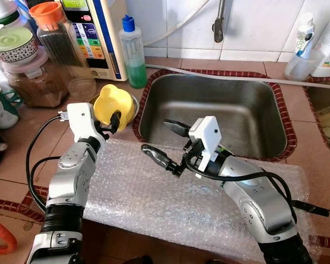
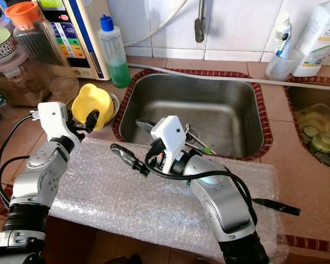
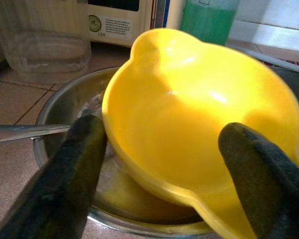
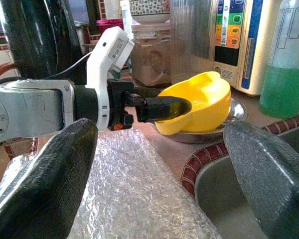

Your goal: Kitchen organization

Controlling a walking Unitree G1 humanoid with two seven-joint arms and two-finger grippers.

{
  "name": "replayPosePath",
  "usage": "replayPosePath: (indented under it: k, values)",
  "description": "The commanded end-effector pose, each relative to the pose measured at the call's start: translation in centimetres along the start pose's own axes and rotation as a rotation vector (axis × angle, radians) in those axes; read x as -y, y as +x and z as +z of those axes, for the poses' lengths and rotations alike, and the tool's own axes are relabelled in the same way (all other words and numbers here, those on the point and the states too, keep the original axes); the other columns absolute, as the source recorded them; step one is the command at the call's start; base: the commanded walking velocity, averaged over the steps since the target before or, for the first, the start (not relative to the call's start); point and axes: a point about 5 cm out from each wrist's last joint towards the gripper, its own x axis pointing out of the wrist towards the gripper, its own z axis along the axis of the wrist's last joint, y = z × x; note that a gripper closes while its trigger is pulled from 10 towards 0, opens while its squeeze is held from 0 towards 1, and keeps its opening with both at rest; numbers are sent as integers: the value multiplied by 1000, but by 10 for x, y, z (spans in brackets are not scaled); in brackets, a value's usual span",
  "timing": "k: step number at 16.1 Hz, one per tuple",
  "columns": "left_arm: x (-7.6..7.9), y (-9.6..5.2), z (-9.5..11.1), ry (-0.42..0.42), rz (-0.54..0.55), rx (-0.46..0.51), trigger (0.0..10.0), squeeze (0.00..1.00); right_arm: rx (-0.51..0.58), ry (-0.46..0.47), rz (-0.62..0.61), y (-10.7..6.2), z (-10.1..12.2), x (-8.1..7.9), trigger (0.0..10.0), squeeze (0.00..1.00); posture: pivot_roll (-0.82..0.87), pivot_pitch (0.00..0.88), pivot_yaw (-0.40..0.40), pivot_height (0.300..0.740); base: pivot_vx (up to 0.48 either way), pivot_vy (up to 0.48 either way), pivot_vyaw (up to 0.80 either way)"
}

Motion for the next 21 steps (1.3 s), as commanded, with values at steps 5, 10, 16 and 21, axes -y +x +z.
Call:
replayPosePath:
  k: [5, 10, 16, 21]
  values:
    - [-7, 0, 2, 17, 23, -15, 0, 0, 14, -13, 17, 2, 4, -3, 10000, 1000, -190, 138, 114, 740, 0, 0, 0]
    - [-11, -2, 11, 19, 35, 17, 10000, 0, 24, -16, -1, 2, 6, 1, 10000, 1000, -189, 139, 112, 740, 0, 0, 0]
    - [-16, -4, 16, 19, 60, 33, 10000, 1000, 34, -21, -21, 4, 8, 5, 10000, 1000, -180, 139, 112, 740, 0, 0, 0]
    - [-30, -7, 21, 82, 134, 31, 10000, 1000, 41, -22, -26, 5, 8, 6, 10000, 1000, -175, 139, 113, 740, 0, 0, 0]
